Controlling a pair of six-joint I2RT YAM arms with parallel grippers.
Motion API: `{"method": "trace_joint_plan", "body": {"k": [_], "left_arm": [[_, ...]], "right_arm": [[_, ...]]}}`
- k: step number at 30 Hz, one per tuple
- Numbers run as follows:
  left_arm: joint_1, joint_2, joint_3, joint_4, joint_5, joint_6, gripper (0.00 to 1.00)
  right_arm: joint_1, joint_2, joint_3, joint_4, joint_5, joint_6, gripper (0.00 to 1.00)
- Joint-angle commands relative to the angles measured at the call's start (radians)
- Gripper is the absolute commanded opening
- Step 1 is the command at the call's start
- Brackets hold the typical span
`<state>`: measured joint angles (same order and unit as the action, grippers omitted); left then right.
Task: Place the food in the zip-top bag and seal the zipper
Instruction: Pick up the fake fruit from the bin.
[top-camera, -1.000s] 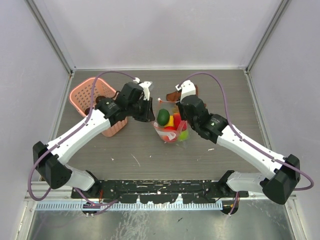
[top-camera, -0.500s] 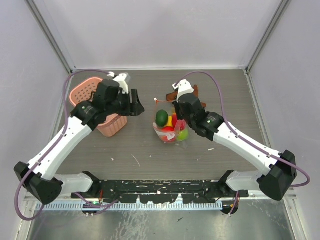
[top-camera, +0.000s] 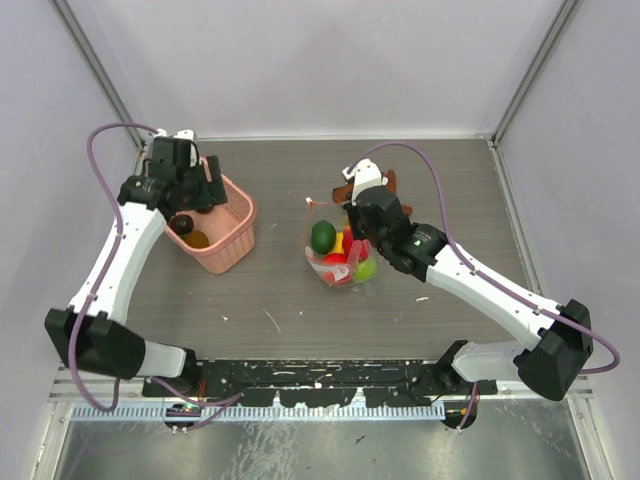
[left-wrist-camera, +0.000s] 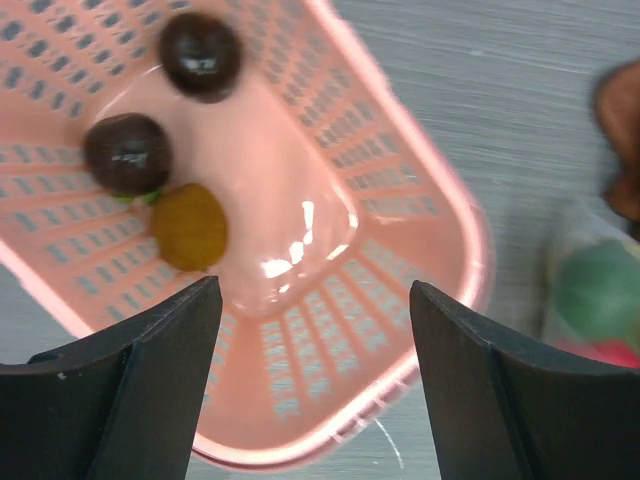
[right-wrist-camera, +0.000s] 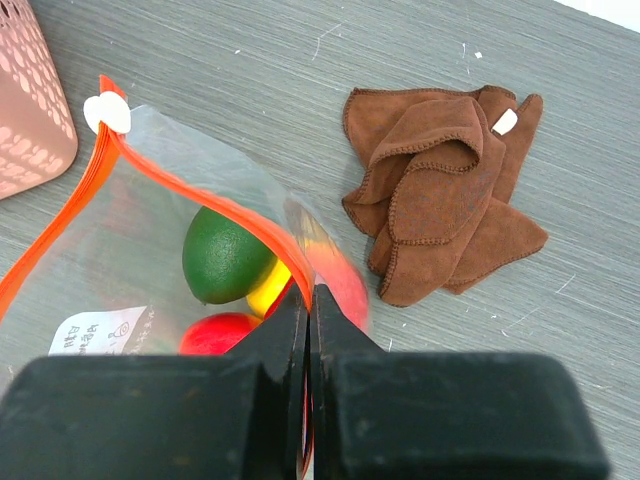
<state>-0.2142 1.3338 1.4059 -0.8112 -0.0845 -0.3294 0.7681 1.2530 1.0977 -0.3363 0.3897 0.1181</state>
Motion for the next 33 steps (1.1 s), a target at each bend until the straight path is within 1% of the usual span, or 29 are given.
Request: {"method": "trace_joint_plan", "body": {"k": [1, 6, 10, 17, 20, 26, 30, 31, 33], "left_arm": [[0.080, 0.102, 0.089, -0.075, -0.062, 0.052, 0.77], [0.115, 0.258, 0.183, -0.150, -0.135, 0.089, 0.79], [0.141, 0.342, 0.206, -0.135, -0.166, 0.087, 0.79], [0.151, 0.447, 0.211, -0.021, -0.309, 0.091, 0.82], [0.153, 0.483, 0.188, 0.068, -0.359, 0.113, 0.84], [0.163, 0.546, 0.162, 0.136, -0.380, 0.133, 0.87], [0.175, 0.565, 0.101, 0.207, -0.398, 0.133, 0.87], [0.178, 0.573, 0.095, 0.220, -0.399, 0.131, 0.90], [0.182, 0.588, 0.084, 0.232, -0.404, 0.129, 0.90]], "right_arm": [[-0.005, -0.010, 0.038, 0.068, -0.007, -0.015, 0.00], [-0.004, -0.007, 0.031, 0.075, -0.016, -0.021, 0.00], [-0.006, -0.011, 0.017, 0.084, -0.023, -0.024, 0.00], [-0.005, -0.013, 0.000, 0.100, -0.041, -0.022, 0.00], [-0.005, -0.014, -0.005, 0.107, -0.046, -0.025, 0.00], [-0.004, -0.014, -0.012, 0.115, -0.048, -0.031, 0.00], [-0.004, -0.013, -0.020, 0.120, -0.049, -0.033, 0.00], [-0.006, -0.012, -0.022, 0.120, -0.049, -0.033, 0.00], [-0.006, -0.013, -0.024, 0.120, -0.048, -0.034, 0.00]]}}
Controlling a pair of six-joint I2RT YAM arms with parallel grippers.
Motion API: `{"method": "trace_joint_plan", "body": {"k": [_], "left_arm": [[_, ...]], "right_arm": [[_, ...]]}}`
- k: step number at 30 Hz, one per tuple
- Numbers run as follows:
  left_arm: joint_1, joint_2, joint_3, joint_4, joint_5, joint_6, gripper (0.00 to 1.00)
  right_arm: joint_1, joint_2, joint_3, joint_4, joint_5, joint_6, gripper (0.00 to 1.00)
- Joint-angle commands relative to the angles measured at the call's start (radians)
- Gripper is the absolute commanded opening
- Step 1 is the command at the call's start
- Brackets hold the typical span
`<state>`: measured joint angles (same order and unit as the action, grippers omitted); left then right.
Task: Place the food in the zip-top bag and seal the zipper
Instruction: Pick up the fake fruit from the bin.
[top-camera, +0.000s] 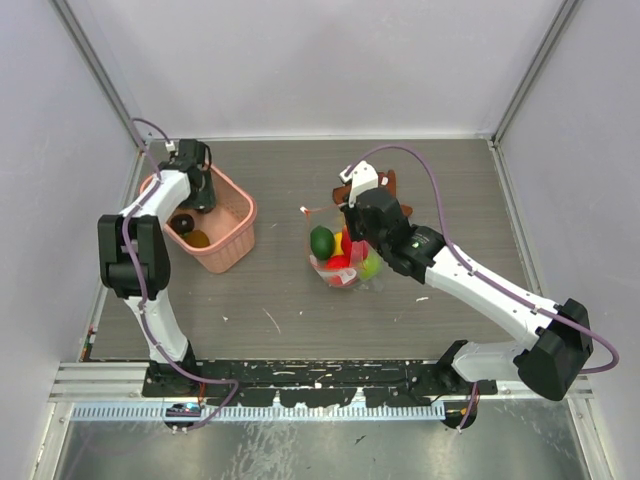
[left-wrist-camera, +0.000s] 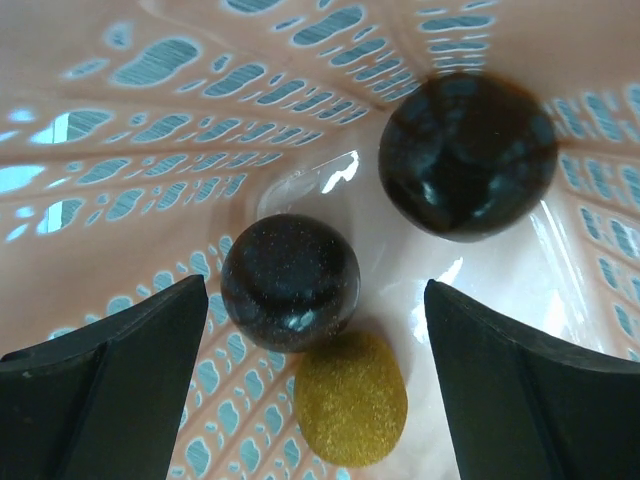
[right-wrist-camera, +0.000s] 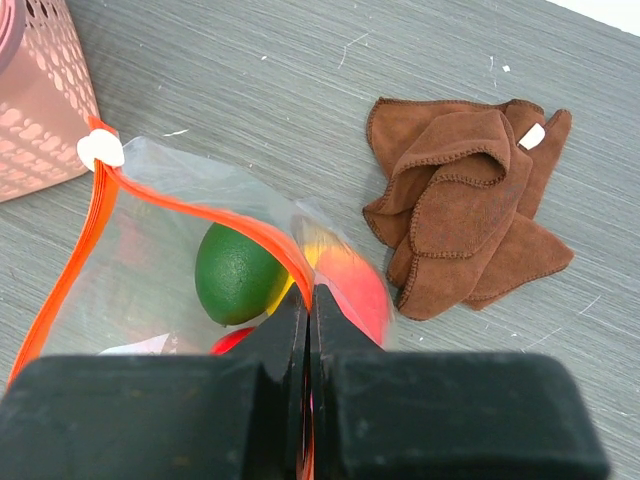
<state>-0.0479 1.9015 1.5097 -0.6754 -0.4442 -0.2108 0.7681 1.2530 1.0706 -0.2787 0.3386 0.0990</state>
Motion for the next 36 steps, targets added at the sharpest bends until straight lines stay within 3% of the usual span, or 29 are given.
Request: {"method": "trace_joint_plan", "body": {"k": [1, 10, 24, 36], "left_arm": [[0.016, 0.027, -0.025, 0.101, -0.047, 0.010, 0.91], [0.026, 0.078, -0.049, 0.111, 0.016, -0.021, 0.88], [0.031, 0.015, -0.054, 0.088, 0.090, -0.032, 0.51], [0.031, -0.151, -0.072, 0.014, 0.212, -0.097, 0.47]], "right_arm": [[-0.005, -0.013, 0.003, 0.062, 0.003, -0.015, 0.00], [-0.007, -0.019, -0.007, 0.067, 0.006, -0.014, 0.00], [-0.007, -0.032, -0.005, 0.067, 0.002, -0.014, 0.00], [-0.006, -0.033, 0.014, 0.044, 0.003, -0.008, 0.00]]}}
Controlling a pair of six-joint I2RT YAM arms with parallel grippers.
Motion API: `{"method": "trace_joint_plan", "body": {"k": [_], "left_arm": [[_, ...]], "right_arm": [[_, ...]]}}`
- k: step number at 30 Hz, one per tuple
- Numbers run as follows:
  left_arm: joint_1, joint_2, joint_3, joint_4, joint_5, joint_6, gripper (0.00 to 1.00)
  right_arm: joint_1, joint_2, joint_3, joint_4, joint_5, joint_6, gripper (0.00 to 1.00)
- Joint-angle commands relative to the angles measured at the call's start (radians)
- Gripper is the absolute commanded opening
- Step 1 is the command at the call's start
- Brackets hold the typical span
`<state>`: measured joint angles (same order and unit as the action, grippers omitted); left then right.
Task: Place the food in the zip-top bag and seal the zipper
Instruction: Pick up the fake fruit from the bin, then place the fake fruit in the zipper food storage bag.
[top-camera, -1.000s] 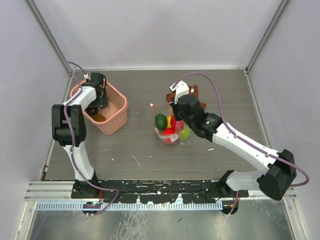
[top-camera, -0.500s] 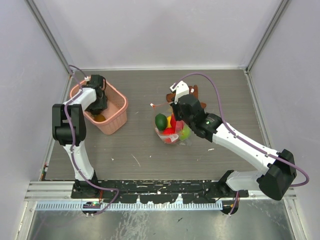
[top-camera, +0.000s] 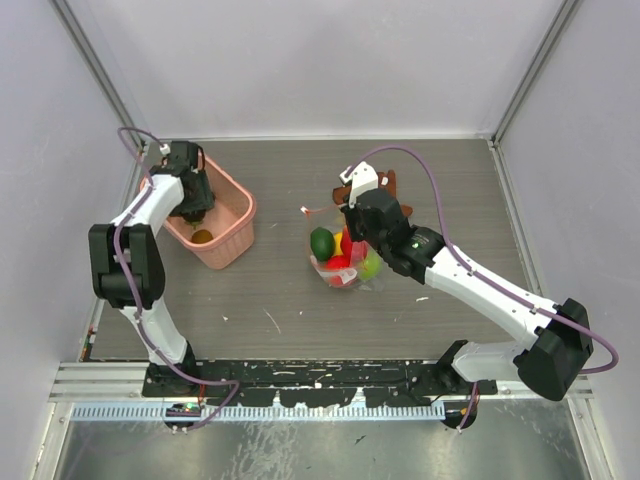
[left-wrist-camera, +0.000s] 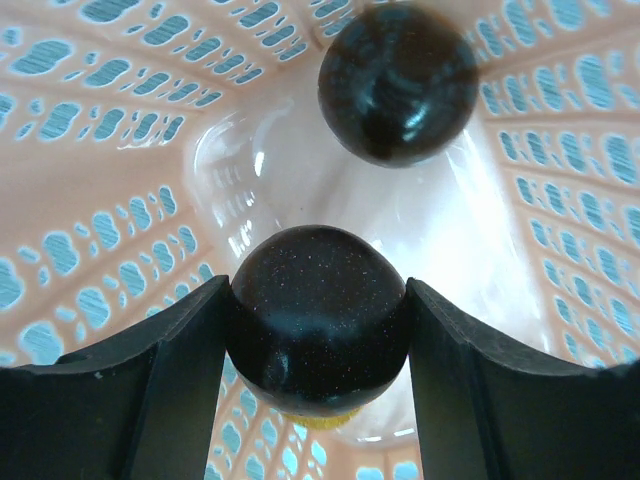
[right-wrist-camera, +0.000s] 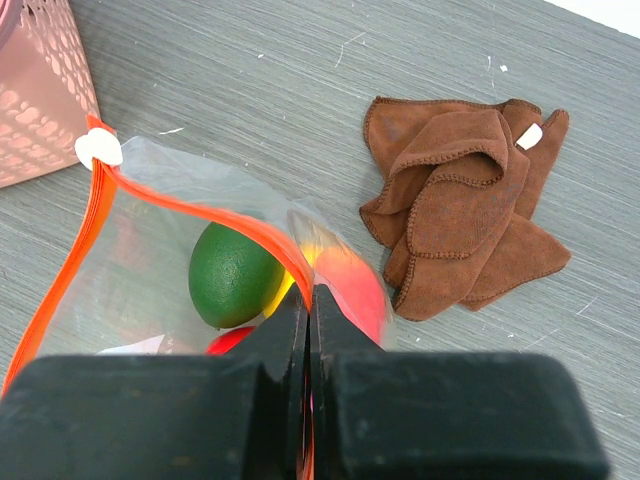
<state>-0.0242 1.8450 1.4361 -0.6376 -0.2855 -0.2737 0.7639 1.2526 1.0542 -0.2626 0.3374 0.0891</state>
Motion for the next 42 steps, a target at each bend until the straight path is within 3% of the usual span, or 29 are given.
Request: {"method": "trace_joint_plan", "body": {"k": [1, 18, 27, 35, 42], "left_arm": [[0.006, -0.110, 0.000, -0.030, 0.062, -0.038, 0.47], [-0.035, -0.470, -0.116, -0.009, 0.292, -0.085, 0.46], [-0.111, -0.652, -0.181, 0.026, 0.521, -0.084, 0.46], [-0.258, -0.768, -0.286, 0.160, 0.663, -0.131, 0.47], [-0.489, -0.837, -0.400, 0.390, 0.583, -0.144, 0.47]], "right_arm": [[-0.002, -0.033, 0.031, 0.026, 0.004, 0.004, 0.00], [-0.003, -0.021, 0.064, 0.000, 0.026, 0.039, 0.00], [-0.003, 0.012, 0.099, -0.018, 0.015, 0.081, 0.00], [-0.003, 0.014, 0.105, -0.038, 0.012, 0.122, 0.00], [-0.002, 0.010, 0.090, -0.030, -0.044, 0.114, 0.00]]}}
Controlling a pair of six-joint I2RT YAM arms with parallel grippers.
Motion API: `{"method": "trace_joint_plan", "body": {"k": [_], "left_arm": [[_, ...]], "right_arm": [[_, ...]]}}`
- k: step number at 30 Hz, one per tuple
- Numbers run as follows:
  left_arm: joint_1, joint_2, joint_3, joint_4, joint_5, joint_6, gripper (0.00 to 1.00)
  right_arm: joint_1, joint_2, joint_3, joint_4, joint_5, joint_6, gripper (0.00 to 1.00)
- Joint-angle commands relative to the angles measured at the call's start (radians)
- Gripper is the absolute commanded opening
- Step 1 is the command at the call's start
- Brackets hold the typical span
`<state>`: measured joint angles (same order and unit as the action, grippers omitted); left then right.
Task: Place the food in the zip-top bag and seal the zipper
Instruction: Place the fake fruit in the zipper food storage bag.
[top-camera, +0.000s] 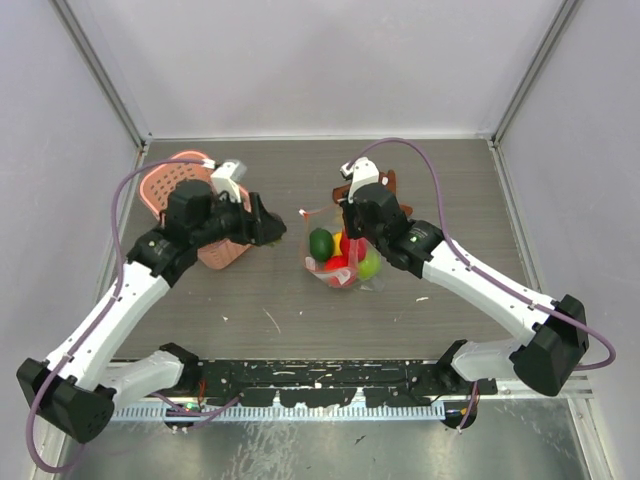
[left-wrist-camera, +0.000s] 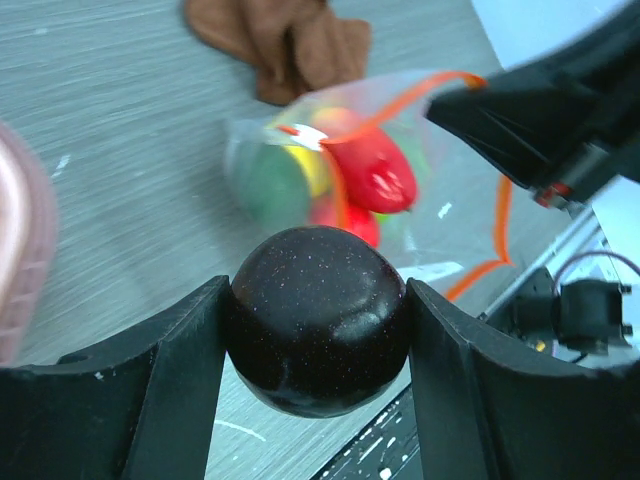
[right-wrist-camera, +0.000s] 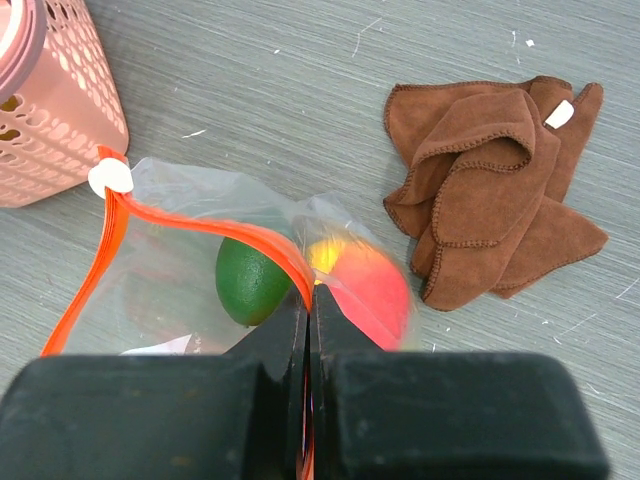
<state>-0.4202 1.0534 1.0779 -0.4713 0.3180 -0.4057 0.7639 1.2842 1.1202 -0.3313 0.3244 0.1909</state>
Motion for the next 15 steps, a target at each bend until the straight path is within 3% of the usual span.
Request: {"method": "trace_joint_plan", "body": {"k": [1, 9, 15], "left_arm": [[-0.119, -0.045, -0.059, 0.271, -0.024, -0.011, 0.47], [-0.277, 0.010, -0.101, 0.479, -0.070, 0.150, 0.43], [-0.319, 0.072, -0.152, 0.670, -0.027, 0.270, 0.43]], "right_arm": [[-0.003, -0.022, 0.025, 0.036, -0.043, 0.013, 0.00], [-0.002, -0.056, -0.006, 0.049, -0.088, 0.018, 0.00], [-0.002, -0.056, -0.006, 0.075, -0.097, 0.027, 0.00]]}}
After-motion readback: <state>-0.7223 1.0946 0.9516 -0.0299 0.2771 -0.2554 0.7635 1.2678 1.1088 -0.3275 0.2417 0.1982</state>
